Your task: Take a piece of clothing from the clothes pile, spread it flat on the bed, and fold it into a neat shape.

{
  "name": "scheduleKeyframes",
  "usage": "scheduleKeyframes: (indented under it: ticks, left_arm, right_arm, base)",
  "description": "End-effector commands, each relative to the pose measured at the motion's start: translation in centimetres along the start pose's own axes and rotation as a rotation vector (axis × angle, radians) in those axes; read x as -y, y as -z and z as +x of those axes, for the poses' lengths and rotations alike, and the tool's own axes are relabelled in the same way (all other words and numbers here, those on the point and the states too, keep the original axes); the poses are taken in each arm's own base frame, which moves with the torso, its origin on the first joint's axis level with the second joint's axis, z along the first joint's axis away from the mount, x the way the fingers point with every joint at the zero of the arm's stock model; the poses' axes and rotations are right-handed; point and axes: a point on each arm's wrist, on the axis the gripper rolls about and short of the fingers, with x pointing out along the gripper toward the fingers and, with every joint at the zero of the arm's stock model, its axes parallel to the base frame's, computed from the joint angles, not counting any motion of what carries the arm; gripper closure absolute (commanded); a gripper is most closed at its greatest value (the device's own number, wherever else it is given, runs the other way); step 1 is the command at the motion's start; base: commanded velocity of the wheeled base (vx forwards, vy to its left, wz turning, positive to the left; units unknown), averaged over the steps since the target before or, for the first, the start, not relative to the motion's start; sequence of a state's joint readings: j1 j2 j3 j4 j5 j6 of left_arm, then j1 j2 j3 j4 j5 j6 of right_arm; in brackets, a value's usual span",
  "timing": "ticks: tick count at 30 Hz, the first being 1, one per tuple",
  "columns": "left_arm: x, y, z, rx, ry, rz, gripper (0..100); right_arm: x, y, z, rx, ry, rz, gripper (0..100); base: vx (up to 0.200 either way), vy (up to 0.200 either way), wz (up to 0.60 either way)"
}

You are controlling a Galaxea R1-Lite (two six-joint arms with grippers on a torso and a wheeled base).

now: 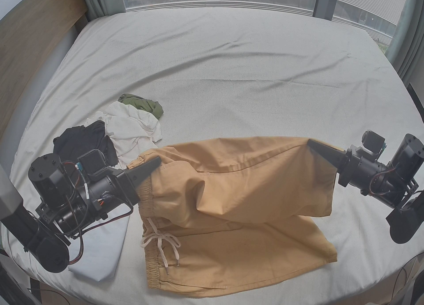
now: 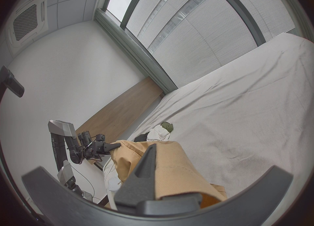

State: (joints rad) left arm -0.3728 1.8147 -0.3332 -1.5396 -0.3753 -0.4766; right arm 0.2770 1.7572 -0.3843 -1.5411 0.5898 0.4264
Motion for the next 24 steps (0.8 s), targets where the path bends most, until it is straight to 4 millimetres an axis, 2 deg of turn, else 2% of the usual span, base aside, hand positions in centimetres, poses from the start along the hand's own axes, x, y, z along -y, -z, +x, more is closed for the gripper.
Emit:
scheduleKeyframes:
  ticks: [1,11,17,24]
  left_arm:
    - [0.0,-0.3,0.2,0.012,0.008,0.008,100]
    - [-0.9,-1.1,0.0,-0.009,0.083,0.081,100]
    - [-2.1,-2.7,-0.1,0.031,0.091,0.113,100]
    - [-2.5,-2.6,-0.4,0.003,0.118,0.11,100]
  right_arm:
    - [0.0,-0.5,-0.2,0.018,0.005,-0.011,100]
    - [-0.4,-2.5,-1.1,0.079,-0.002,-0.015,100]
    - [0.0,-3.8,-2.1,0.09,0.003,-0.018,100]
    - [0.4,-5.0,-2.8,0.121,0.016,-0.018,100]
  base:
    - [0.0,0.0,0.0]
    - [0.0,0.0,0.0]
    - [0.0,0.0,0.0]
    - [0.0,0.0,0.0]
